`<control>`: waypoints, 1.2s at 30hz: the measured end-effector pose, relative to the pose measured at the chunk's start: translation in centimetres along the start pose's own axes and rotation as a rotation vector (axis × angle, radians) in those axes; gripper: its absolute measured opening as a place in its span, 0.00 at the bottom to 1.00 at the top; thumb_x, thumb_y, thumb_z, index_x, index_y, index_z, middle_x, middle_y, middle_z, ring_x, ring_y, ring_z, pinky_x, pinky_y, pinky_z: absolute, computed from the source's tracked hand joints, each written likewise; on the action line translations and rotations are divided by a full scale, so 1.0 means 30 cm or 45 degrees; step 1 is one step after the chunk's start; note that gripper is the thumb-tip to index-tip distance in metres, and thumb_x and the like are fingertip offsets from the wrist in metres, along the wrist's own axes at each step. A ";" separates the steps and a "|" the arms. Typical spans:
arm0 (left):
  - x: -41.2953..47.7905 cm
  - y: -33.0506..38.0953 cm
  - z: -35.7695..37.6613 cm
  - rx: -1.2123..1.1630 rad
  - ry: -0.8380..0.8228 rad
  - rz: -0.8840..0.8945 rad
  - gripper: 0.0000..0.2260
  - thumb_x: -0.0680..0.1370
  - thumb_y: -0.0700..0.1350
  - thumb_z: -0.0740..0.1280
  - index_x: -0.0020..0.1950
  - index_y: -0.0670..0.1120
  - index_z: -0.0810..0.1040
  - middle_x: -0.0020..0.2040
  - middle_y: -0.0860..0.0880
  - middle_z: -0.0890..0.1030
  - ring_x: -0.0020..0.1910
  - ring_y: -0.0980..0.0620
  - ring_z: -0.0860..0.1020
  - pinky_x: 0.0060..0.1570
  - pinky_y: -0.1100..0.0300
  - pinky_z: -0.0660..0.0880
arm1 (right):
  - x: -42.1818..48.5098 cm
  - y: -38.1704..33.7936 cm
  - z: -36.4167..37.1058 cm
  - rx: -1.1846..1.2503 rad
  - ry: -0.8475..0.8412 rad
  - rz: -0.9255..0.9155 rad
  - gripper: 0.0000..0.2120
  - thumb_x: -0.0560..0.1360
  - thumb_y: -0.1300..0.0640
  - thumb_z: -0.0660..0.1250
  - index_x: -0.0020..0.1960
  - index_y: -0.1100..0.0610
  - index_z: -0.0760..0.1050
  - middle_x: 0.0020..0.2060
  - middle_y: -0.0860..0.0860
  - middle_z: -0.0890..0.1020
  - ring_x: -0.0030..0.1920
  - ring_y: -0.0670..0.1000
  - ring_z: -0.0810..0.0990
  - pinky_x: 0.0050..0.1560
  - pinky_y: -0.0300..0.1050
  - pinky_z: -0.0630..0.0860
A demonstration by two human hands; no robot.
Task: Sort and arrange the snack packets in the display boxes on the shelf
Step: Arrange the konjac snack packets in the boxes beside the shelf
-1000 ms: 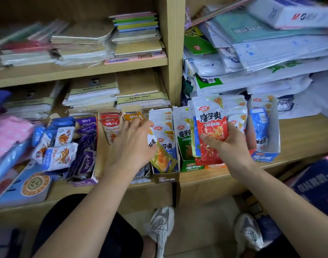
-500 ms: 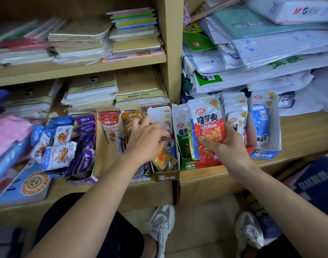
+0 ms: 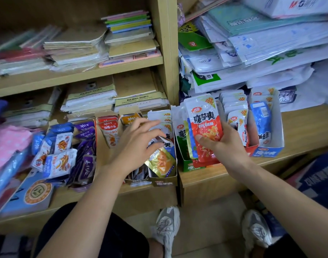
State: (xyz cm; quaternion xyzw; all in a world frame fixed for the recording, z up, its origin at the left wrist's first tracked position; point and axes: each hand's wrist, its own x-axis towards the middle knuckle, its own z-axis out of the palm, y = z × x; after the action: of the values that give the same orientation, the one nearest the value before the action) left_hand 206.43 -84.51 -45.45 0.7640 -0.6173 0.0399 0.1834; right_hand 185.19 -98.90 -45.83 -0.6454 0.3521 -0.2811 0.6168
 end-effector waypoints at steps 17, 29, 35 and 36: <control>-0.015 -0.039 0.027 -0.377 0.273 0.101 0.10 0.74 0.36 0.72 0.51 0.49 0.85 0.50 0.54 0.83 0.54 0.53 0.78 0.56 0.49 0.75 | 0.006 0.043 0.013 -0.139 -0.010 -0.008 0.16 0.73 0.51 0.76 0.58 0.46 0.75 0.48 0.44 0.85 0.45 0.43 0.86 0.42 0.42 0.82; -0.061 -0.055 0.008 -0.865 0.505 -0.087 0.10 0.77 0.27 0.66 0.50 0.41 0.81 0.56 0.44 0.83 0.68 0.46 0.77 0.65 0.43 0.75 | 0.014 0.039 0.024 0.024 -0.001 0.015 0.11 0.75 0.53 0.75 0.54 0.46 0.76 0.46 0.45 0.86 0.47 0.45 0.86 0.48 0.47 0.83; -0.077 -0.064 -0.028 -0.943 0.420 -0.120 0.10 0.78 0.26 0.62 0.51 0.39 0.76 0.61 0.43 0.81 0.72 0.46 0.73 0.67 0.55 0.73 | 0.014 0.042 0.020 0.042 -0.009 0.028 0.13 0.74 0.53 0.75 0.57 0.47 0.77 0.47 0.45 0.86 0.47 0.46 0.86 0.52 0.53 0.83; -0.081 -0.066 -0.032 -0.924 0.400 -0.113 0.10 0.78 0.26 0.63 0.51 0.40 0.77 0.60 0.44 0.81 0.72 0.46 0.73 0.67 0.55 0.73 | 0.014 0.042 0.021 0.040 -0.011 0.034 0.14 0.74 0.53 0.75 0.57 0.47 0.77 0.47 0.45 0.86 0.47 0.46 0.86 0.52 0.54 0.83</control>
State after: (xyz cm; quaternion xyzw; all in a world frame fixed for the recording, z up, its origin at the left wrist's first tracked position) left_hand 207.90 -81.60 -45.70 0.6601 -0.5221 -0.0726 0.5351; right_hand 185.79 -98.85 -47.16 -0.6321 0.3536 -0.2756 0.6321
